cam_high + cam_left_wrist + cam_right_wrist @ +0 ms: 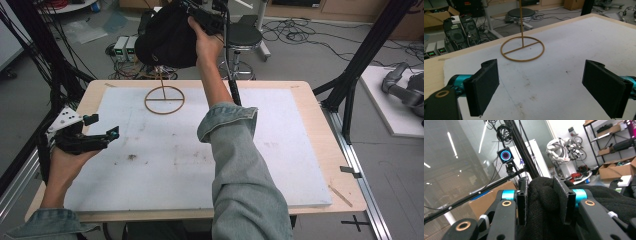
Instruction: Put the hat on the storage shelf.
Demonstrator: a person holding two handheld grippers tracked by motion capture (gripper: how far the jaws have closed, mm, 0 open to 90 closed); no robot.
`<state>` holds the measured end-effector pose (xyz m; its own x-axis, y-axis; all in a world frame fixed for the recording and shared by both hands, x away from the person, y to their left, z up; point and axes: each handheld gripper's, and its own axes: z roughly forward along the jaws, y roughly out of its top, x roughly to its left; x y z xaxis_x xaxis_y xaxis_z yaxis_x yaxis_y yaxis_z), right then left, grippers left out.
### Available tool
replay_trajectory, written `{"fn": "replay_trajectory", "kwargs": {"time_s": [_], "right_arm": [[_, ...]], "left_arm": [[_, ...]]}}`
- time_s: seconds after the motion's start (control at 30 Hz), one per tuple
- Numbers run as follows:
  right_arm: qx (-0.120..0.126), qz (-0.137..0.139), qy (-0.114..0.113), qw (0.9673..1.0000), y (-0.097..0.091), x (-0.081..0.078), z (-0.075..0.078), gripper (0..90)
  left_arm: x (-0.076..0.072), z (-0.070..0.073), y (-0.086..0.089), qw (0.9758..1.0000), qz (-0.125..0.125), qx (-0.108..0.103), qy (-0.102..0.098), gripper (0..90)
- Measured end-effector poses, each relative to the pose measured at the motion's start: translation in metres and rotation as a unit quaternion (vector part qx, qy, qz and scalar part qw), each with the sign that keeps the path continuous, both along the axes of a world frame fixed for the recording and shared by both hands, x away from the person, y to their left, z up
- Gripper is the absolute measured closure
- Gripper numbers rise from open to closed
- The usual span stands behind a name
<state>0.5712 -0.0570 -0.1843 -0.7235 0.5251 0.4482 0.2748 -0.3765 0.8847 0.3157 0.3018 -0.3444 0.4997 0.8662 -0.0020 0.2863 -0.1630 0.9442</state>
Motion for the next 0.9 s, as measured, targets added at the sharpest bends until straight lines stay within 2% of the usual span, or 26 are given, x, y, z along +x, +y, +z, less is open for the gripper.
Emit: {"fn": "replay_trajectory", "kwargs": {"time_s": [0.17,0.57,0.67,0.77,0.9], "right_arm": [[-0.031,-0.001,0.003,0.9995,0.013,0.005,-0.008,67.4],[-0.052,0.002,0.012,0.9986,0.033,0.013,-0.021,67.2],[-0.064,0.003,0.010,0.9979,0.040,0.014,-0.023,67.0],[-0.087,0.001,0.007,0.9962,0.048,0.016,-0.026,66.6],[-0.098,-0.004,0.012,0.9951,0.053,0.019,-0.031,66.7]], "left_arm": [[-0.001,0.000,0.000,1.0000,-0.002,0.002,0.000,14.2],[0.000,-0.001,0.000,1.0000,-0.002,0.002,0.002,14.2],[0.000,-0.001,0.000,1.0000,-0.003,0.002,0.002,14.3],[-0.001,-0.001,-0.001,1.0000,-0.004,0.003,0.002,14.3],[0.000,-0.002,-0.001,1.0000,-0.006,0.004,0.003,14.3]]}}
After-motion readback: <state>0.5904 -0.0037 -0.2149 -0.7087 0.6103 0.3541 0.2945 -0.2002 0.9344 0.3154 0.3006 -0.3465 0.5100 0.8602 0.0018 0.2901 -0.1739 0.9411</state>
